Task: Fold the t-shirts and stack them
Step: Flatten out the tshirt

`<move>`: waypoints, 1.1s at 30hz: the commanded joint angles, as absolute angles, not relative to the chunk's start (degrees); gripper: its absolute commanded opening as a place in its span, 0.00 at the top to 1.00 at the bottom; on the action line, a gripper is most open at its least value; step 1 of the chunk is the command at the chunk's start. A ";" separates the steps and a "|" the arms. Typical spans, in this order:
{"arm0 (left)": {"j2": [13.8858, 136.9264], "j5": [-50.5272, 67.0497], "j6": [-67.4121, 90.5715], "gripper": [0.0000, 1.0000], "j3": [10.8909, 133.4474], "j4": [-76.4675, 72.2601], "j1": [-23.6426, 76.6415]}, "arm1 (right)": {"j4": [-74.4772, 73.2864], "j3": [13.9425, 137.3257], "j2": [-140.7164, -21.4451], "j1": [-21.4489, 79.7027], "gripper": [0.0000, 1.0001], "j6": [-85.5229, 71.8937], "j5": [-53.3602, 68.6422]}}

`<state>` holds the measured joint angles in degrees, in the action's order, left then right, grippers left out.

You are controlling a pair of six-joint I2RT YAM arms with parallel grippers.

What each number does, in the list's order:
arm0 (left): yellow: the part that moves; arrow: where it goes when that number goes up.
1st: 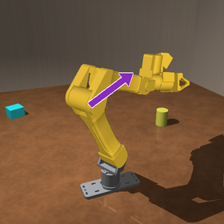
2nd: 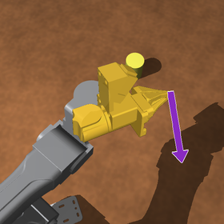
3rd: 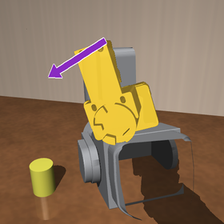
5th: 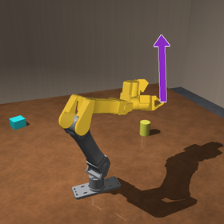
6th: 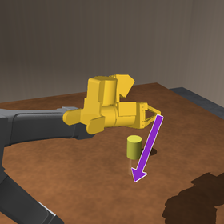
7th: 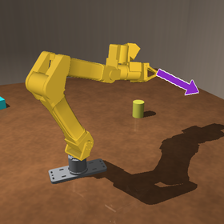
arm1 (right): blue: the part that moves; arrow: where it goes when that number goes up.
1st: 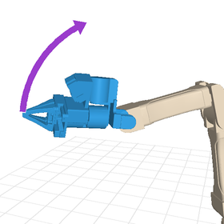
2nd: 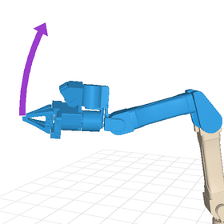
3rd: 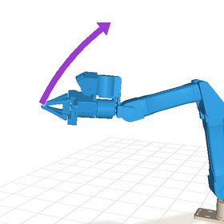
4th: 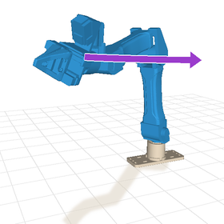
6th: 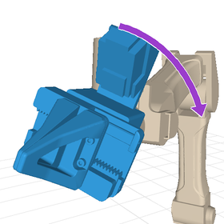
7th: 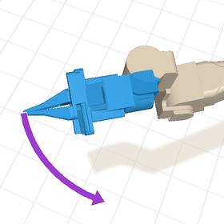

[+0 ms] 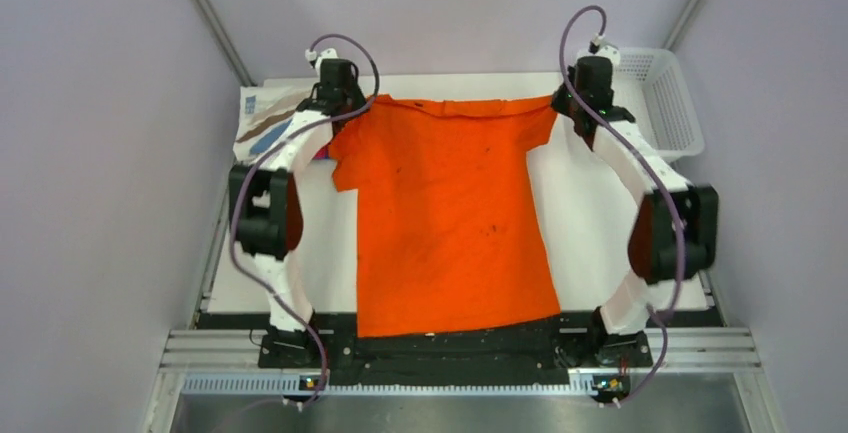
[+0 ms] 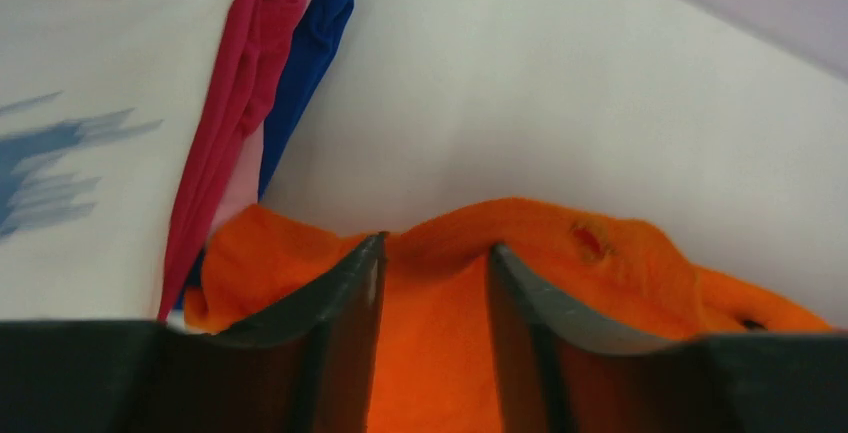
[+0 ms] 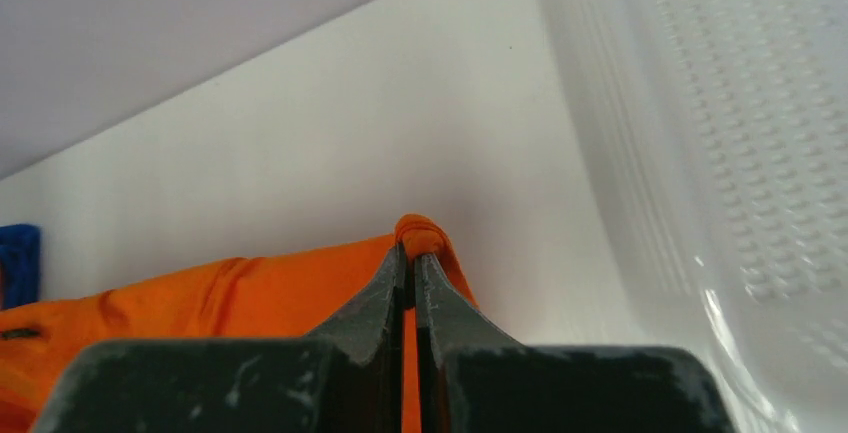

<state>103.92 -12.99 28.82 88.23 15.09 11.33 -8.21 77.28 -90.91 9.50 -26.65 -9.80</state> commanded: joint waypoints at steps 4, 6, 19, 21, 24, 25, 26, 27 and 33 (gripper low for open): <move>127.52 -4.94 27.03 0.01 115.46 19.28 8.57 | -5.84 102.67 -121.50 5.99 0.57 -26.41 -4.67; 129.29 -2.67 25.93 0.01 118.82 20.12 8.53 | -12.01 112.54 -128.15 5.55 0.16 -25.43 -5.44; 114.24 6.97 26.13 0.01 99.05 11.52 12.14 | -10.56 83.83 -103.28 12.61 0.01 -26.80 -3.27; 113.78 9.02 25.95 0.01 94.23 8.60 12.13 | -11.07 75.65 -96.87 15.30 0.01 -29.61 -3.87; 117.57 7.73 26.27 0.01 96.44 12.98 11.87 | -12.41 64.47 -88.32 20.02 0.01 -34.20 -4.52; 119.21 7.88 26.21 0.01 97.48 14.78 11.87 | -12.66 61.30 -85.21 22.31 0.01 -35.25 -4.78; 120.85 8.77 25.92 0.01 98.04 15.80 11.87 | -12.96 58.39 -83.22 24.32 0.01 -35.90 -4.32; 121.99 9.42 25.94 0.01 97.97 15.91 11.87 | -13.69 56.13 -81.69 26.49 0.01 -36.56 -3.64; 126.29 8.01 28.80 0.01 97.22 18.40 11.71 | -16.02 43.68 -77.08 30.94 0.01 -44.28 -4.80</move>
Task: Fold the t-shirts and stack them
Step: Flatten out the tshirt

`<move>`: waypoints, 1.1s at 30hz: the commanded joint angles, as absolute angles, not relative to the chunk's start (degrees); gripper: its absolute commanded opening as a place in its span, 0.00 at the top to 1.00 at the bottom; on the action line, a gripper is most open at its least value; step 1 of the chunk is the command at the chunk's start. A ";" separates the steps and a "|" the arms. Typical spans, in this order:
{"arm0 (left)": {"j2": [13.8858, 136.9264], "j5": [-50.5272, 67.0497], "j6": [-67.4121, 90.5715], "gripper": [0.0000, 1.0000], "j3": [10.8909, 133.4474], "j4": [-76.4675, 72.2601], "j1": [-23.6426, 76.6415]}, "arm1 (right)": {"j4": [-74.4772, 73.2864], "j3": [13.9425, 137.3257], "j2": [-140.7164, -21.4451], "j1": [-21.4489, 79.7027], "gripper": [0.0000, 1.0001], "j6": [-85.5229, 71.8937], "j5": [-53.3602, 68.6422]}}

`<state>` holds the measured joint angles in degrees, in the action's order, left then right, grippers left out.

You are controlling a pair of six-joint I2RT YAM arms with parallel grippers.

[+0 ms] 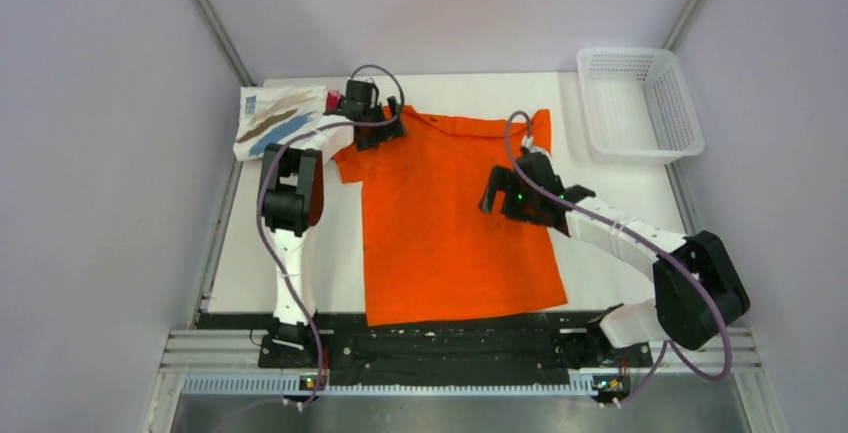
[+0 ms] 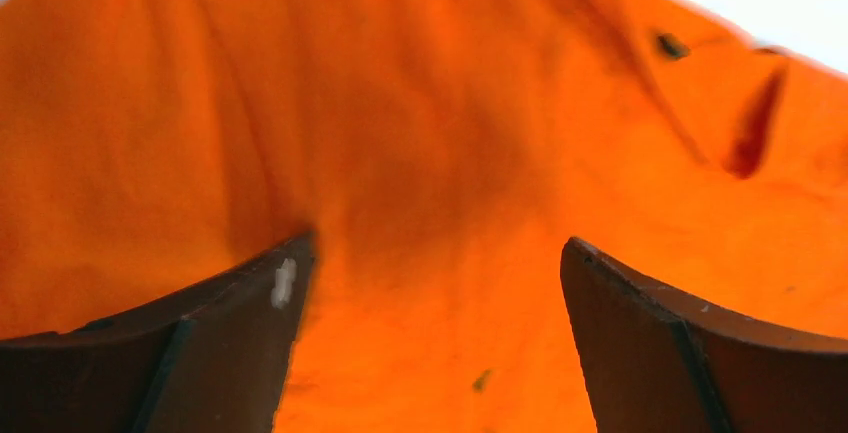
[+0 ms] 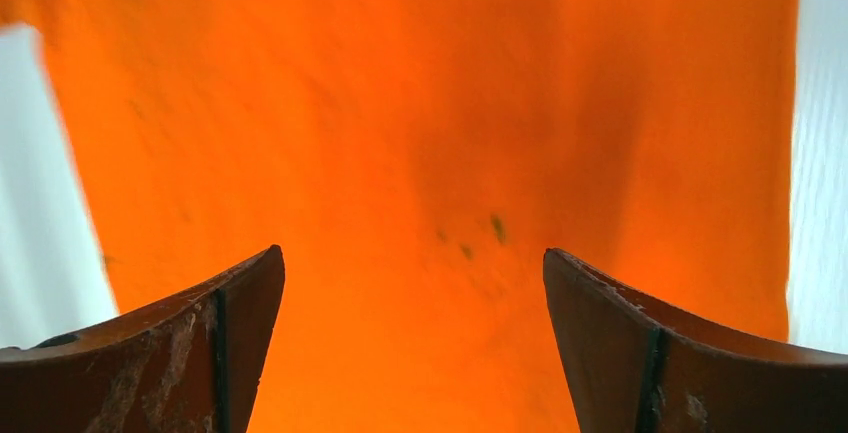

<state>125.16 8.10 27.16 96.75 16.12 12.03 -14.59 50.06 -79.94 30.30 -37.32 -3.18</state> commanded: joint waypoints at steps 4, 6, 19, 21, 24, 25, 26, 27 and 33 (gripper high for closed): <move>127.08 8.67 31.21 0.01 96.59 23.63 11.69 | -15.45 42.33 -79.03 30.87 0.01 -43.85 -9.85; 126.11 8.99 32.53 0.01 95.17 26.06 11.69 | -15.51 43.73 -82.64 29.52 0.01 -42.91 -10.25; 87.94 9.16 50.71 0.01 42.72 15.64 19.63 | -18.58 76.67 -116.87 19.61 0.01 -29.18 -6.78; 83.11 9.25 56.28 0.01 37.87 13.39 25.12 | -20.20 88.56 -123.07 19.20 0.01 -26.36 -4.93; 81.38 11.05 63.73 0.01 34.49 6.94 35.07 | -24.77 105.17 -132.25 19.16 0.01 -22.98 -2.91; 82.04 11.11 64.62 0.01 35.30 5.36 37.75 | -26.55 110.51 -135.30 19.15 0.01 -22.29 -2.36; 82.85 9.94 64.35 0.01 37.25 5.60 40.48 | -28.09 114.98 -137.85 19.14 0.01 -21.64 -1.94; 83.75 8.50 63.03 0.01 40.24 7.23 42.40 | -29.42 119.19 -139.33 19.16 0.01 -21.07 -1.44; 83.01 0.87 52.17 0.01 54.23 19.29 45.68 | -32.81 124.58 -132.94 19.16 0.01 -17.40 -5.60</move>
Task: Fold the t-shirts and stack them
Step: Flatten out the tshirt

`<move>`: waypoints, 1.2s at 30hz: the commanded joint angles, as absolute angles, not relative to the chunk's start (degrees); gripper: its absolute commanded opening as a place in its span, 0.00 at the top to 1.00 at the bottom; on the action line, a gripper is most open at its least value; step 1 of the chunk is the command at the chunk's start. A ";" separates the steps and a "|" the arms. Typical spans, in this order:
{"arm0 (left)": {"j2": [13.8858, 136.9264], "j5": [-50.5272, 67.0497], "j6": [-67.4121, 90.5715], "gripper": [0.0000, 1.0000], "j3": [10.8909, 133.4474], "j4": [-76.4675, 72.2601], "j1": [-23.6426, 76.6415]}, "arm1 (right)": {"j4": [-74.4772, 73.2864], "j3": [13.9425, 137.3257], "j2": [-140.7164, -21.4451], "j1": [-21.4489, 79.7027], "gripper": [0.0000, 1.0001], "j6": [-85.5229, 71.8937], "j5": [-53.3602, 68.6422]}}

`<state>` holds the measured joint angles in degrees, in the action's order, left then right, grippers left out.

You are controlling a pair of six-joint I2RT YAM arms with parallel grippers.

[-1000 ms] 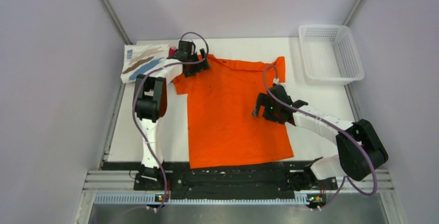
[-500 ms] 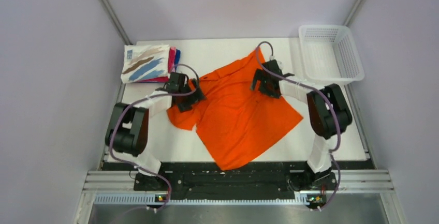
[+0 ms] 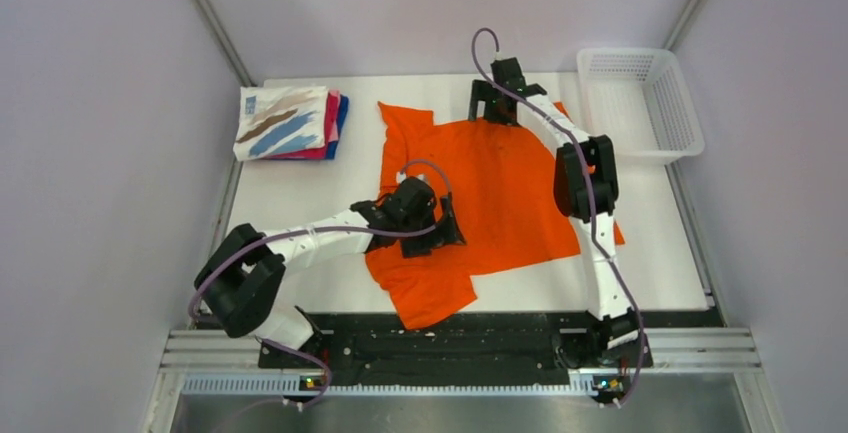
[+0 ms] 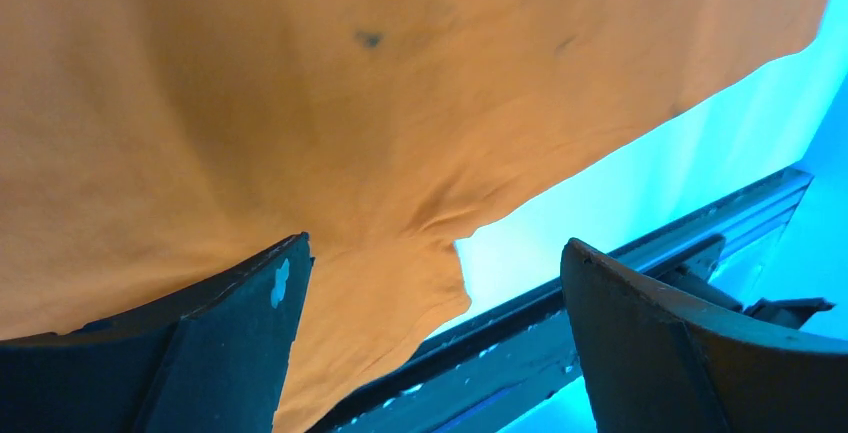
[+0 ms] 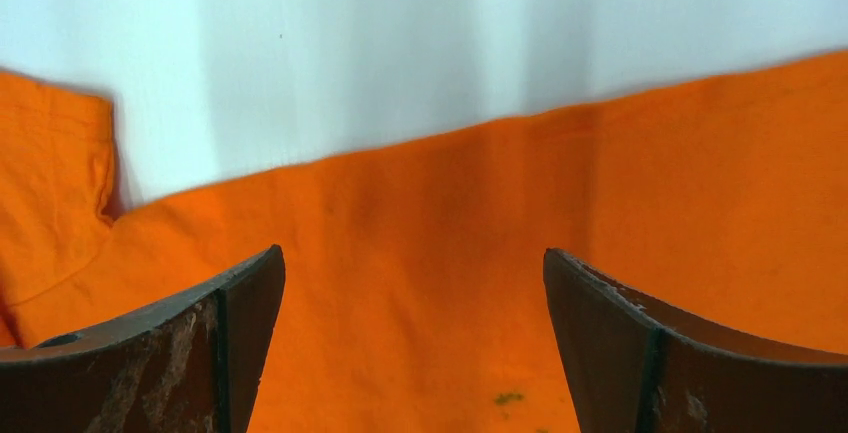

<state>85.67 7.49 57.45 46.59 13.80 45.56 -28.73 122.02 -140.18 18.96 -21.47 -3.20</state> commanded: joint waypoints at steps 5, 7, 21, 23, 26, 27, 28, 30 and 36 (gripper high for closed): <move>80.75 -17.17 46.15 0.01 61.26 26.09 43.25 | -27.03 100.29 -113.85 19.11 0.01 -18.96 -10.47; 82.78 -19.34 43.46 0.01 64.51 27.05 40.12 | -21.99 86.88 -106.13 19.20 0.01 -21.06 -10.82; 113.12 -20.18 23.11 0.01 94.25 42.66 29.79 | -11.21 52.69 -91.65 16.67 0.01 -29.90 -9.65; 115.64 -22.53 22.84 0.01 95.97 44.18 29.48 | -10.81 51.67 -91.51 16.16 0.01 -29.90 -9.78; 118.80 -23.68 22.80 0.01 96.91 45.53 28.17 | -10.72 50.15 -91.61 15.28 0.01 -30.40 -9.65; 119.78 -23.49 23.11 0.01 97.35 46.35 27.55 | -10.51 49.59 -91.61 15.01 0.01 -30.54 -9.48; 120.55 -23.39 23.35 0.01 97.53 46.79 26.98 | -10.29 48.89 -91.51 14.76 0.01 -30.60 -9.31; 121.29 -23.09 22.29 0.01 96.93 45.83 26.03 | -9.76 48.13 -91.19 14.30 0.01 -30.75 -9.29; 120.78 -19.22 19.15 0.01 94.50 43.08 24.96 | -9.26 47.57 -91.15 13.63 0.01 -30.64 -8.62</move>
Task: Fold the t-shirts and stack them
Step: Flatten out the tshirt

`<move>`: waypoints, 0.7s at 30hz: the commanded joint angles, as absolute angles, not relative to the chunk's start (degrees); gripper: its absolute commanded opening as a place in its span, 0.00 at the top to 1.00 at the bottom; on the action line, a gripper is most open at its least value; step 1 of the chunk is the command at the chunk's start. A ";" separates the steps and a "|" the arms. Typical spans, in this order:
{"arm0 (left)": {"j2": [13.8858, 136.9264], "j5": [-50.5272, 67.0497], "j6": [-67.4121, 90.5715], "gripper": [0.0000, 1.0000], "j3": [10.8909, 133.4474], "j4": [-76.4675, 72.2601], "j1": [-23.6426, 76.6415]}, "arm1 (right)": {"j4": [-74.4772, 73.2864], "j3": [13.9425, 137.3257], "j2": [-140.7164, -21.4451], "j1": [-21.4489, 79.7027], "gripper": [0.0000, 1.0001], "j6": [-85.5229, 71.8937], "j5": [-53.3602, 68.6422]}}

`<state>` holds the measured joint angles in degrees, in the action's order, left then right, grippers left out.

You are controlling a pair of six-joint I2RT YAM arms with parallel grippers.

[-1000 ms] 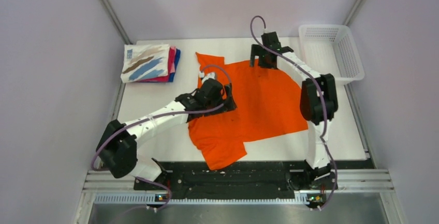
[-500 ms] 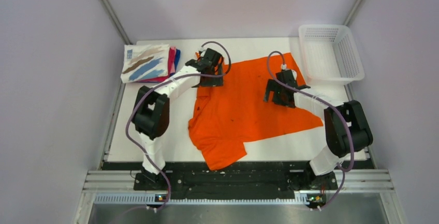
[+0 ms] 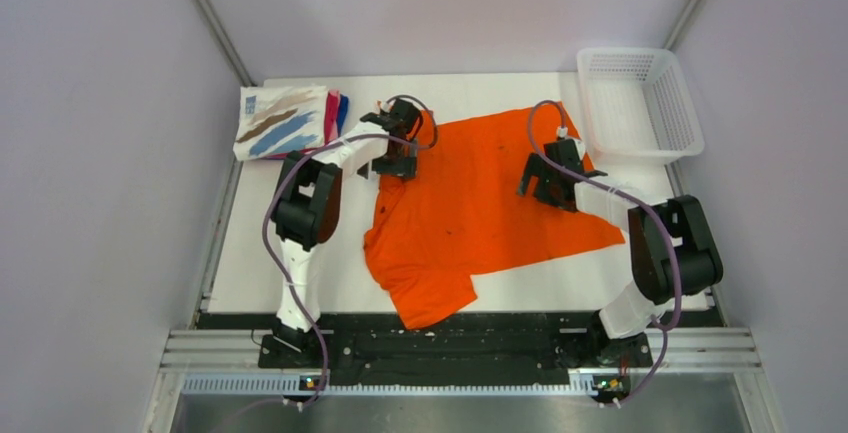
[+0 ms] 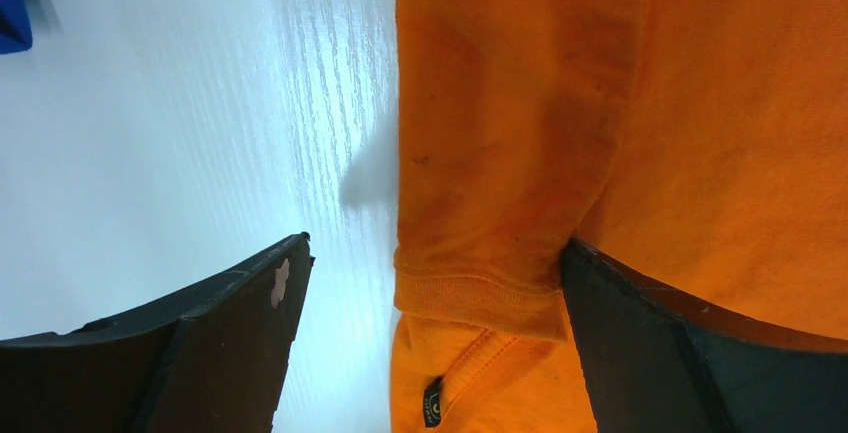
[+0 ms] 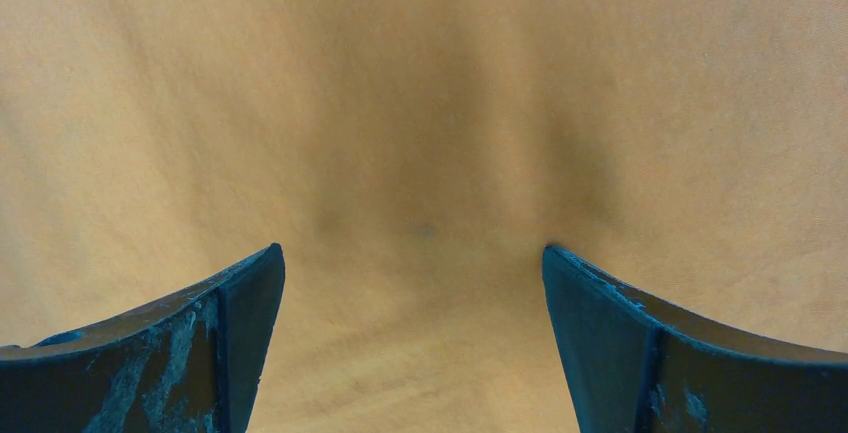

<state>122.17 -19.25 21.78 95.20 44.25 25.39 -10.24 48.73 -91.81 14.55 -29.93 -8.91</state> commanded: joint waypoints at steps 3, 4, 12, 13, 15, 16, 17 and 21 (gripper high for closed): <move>120.20 -21.97 19.89 0.01 94.32 44.55 22.58 | -9.23 47.39 -91.15 13.53 0.01 -30.63 -8.62; 119.74 -22.83 20.39 0.01 93.98 44.80 21.29 | -9.29 47.30 -91.18 13.53 0.01 -30.64 -8.66; 114.33 -26.71 24.76 0.01 94.68 47.66 8.12 | -9.79 47.11 -91.23 13.01 0.01 -30.93 -8.17; 113.36 -25.74 24.76 0.01 95.20 47.67 7.56 | -9.64 47.11 -91.25 12.98 0.01 -30.87 -7.99; 111.13 -23.90 24.45 0.01 95.31 47.07 7.55 | -9.39 47.09 -91.21 13.07 0.01 -30.97 -7.55; 109.94 -20.68 24.44 0.01 95.11 46.64 7.56 | -9.34 47.18 -91.26 13.06 0.01 -30.95 -7.32; 108.87 -18.30 24.50 0.01 94.68 46.24 7.56 | -9.18 47.20 -91.22 13.04 0.01 -30.84 -6.98; 104.18 -9.40 26.13 0.01 91.43 44.39 8.05 | -8.63 47.20 -90.90 12.95 0.01 -30.62 -5.94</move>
<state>111.42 -19.16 24.32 93.19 46.52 5.91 -8.95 48.36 -91.77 13.87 -30.13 -8.08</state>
